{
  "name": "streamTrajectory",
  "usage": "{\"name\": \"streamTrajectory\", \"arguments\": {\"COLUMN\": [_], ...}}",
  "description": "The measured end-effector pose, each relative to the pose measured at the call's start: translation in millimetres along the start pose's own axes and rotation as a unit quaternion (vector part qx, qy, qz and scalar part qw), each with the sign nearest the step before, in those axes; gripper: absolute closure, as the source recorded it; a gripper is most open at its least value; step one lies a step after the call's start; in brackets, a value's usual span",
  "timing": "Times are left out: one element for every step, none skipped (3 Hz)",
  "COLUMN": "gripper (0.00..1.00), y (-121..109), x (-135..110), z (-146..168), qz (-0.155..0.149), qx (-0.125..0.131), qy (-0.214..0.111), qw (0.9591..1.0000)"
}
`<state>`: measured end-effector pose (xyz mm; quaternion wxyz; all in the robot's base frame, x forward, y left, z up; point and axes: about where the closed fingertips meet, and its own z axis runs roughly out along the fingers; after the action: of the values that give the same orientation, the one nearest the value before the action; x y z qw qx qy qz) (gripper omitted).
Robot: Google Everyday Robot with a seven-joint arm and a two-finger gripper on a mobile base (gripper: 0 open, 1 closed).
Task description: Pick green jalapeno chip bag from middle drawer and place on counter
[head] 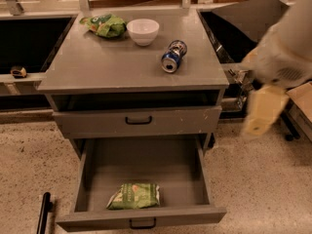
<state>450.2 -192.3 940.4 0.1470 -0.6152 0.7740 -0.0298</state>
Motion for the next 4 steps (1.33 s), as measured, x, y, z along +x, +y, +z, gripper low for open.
{"name": "streamTrajectory", "arguments": {"gripper": [0.0, 0.0, 0.0, 0.0], "y": [30.7, 57.9, 56.2, 58.4], "x": [-68.8, -101.6, -107.3, -114.7], "z": [91.4, 143.9, 145.2, 166.6], "qz": [-0.071, -0.117, -0.146, -0.154], "qx": [-0.044, -0.066, -0.055, -0.093], "qy": [-0.016, -0.063, -0.072, -0.094], "qw": [0.9963, 0.989, 0.9851, 0.9791]}}
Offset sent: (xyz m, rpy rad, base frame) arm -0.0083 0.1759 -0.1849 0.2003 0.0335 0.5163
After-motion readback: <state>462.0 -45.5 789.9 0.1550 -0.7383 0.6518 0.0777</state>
